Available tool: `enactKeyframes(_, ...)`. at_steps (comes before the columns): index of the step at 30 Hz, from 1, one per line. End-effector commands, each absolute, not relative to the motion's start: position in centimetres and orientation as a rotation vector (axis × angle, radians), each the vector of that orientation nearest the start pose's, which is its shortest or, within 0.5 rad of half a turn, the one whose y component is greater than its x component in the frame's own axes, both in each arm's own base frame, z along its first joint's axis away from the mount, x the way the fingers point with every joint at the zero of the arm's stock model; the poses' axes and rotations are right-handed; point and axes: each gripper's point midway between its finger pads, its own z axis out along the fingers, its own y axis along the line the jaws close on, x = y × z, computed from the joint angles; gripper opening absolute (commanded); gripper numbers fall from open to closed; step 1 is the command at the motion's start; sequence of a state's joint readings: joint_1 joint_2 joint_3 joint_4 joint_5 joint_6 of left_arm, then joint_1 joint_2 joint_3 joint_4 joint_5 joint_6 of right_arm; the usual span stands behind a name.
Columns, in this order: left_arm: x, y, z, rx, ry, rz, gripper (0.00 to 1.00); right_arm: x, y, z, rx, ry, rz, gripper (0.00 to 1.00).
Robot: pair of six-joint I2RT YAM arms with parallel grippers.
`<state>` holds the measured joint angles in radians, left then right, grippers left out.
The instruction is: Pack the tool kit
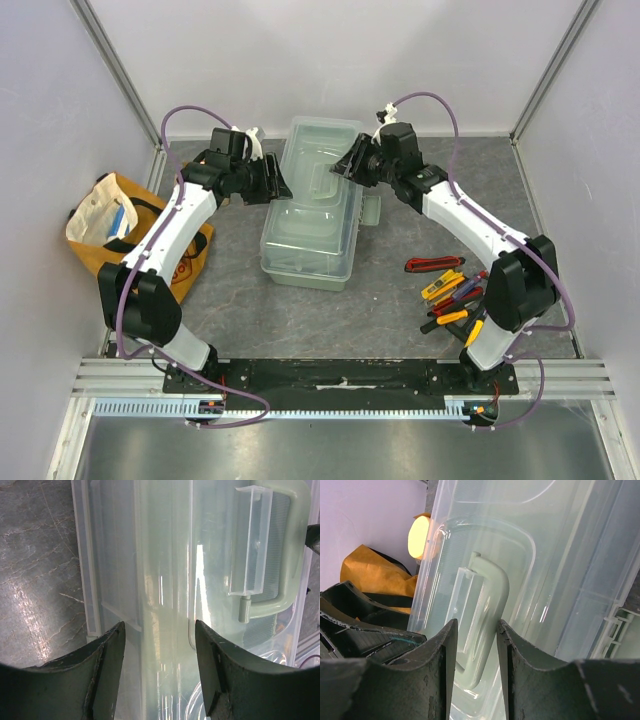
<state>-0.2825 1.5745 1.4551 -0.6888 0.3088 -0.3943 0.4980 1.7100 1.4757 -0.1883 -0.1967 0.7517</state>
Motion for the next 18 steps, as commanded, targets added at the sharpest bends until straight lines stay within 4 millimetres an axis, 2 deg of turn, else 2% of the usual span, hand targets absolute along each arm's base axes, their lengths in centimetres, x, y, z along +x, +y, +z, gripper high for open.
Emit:
enactKeyframes(1, 35.2, -20.1, 20.1, 0.045, 2.496, -0.8, 0.61, 39.0, 33.6, 28.6, -0.011, 2.058, 1.176, 0.44)
enactKeyframes(7, 35.2, -20.1, 20.1, 0.047, 2.496, -0.804, 0.61, 38.9, 33.9, 31.1, -0.033, 1.963, 1.224, 0.44)
enactKeyframes(10, 35.3, -20.1, 20.3, 0.044, 2.492, -0.804, 0.61, 38.6, 33.9, 31.5, -0.033, 1.941, 1.234, 0.43)
enactKeyframes(11, 35.3, -20.1, 20.3, 0.044, 2.492, -0.804, 0.61, 38.7, 34.0, 31.4, -0.032, 1.945, 1.233, 0.43)
enactKeyframes(18, 35.3, -20.2, 20.5, 0.054, 2.485, -0.81, 0.61, 39.1, 34.6, 27.0, -0.017, 2.095, 1.135, 0.42)
